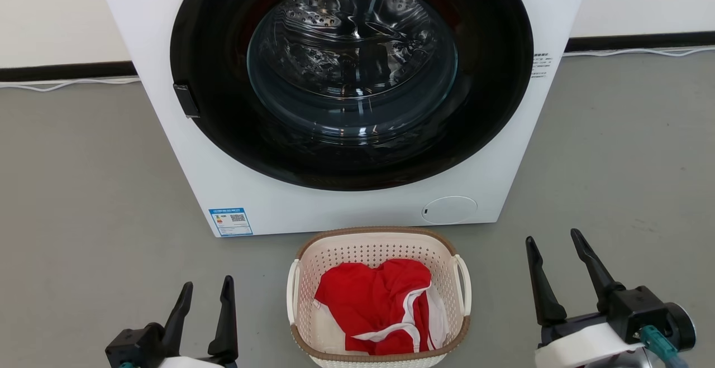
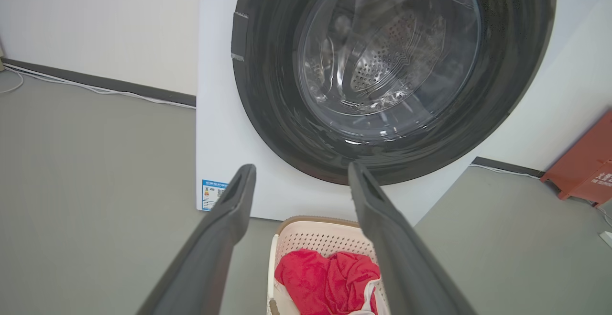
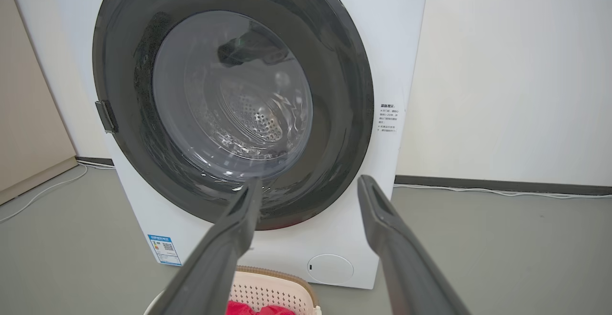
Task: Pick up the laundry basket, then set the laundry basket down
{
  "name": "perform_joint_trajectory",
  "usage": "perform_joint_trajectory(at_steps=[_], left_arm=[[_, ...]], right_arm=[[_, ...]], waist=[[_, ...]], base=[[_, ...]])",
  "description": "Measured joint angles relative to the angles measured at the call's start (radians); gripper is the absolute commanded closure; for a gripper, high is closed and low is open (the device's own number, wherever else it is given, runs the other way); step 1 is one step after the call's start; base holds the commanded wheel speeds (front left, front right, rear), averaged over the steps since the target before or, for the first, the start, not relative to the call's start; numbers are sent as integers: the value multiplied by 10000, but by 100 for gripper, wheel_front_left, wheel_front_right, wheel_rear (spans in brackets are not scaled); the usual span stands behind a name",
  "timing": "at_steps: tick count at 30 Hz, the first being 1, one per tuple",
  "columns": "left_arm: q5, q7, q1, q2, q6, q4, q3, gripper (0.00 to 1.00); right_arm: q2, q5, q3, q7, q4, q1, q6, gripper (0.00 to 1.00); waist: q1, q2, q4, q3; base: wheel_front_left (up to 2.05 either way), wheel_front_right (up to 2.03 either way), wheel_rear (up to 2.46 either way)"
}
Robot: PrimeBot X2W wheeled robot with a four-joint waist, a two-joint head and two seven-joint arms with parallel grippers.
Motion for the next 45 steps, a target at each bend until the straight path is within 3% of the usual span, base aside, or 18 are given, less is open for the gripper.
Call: perform_joint_trajectory(at_steps=[6,25,34,45], left_arm=[[600,-153,0,10,-10,67,134,0],[685,-184,-72,15,-104,222,293,0],[771,-184,-1655,12,-234,834,-418,0],[261,-184,-4862,-33,-77,3051,-1801,0]], right_arm=[[-4,-679,-56,-169,-33,40,8,0],[-15,-500,-485,-171,-67,27,10,0],[-27,-242,-708,-173,694,-946,12,0],[-79,-510,-890,-173,3158,-3560,12,0]], waist=[[0,0,-29,-8],[0,0,-31,418],[0,0,92,1818],[0,-1,349,4571]], base=[[0,0,0],[0,0,0],[0,0,0],[0,0,0]])
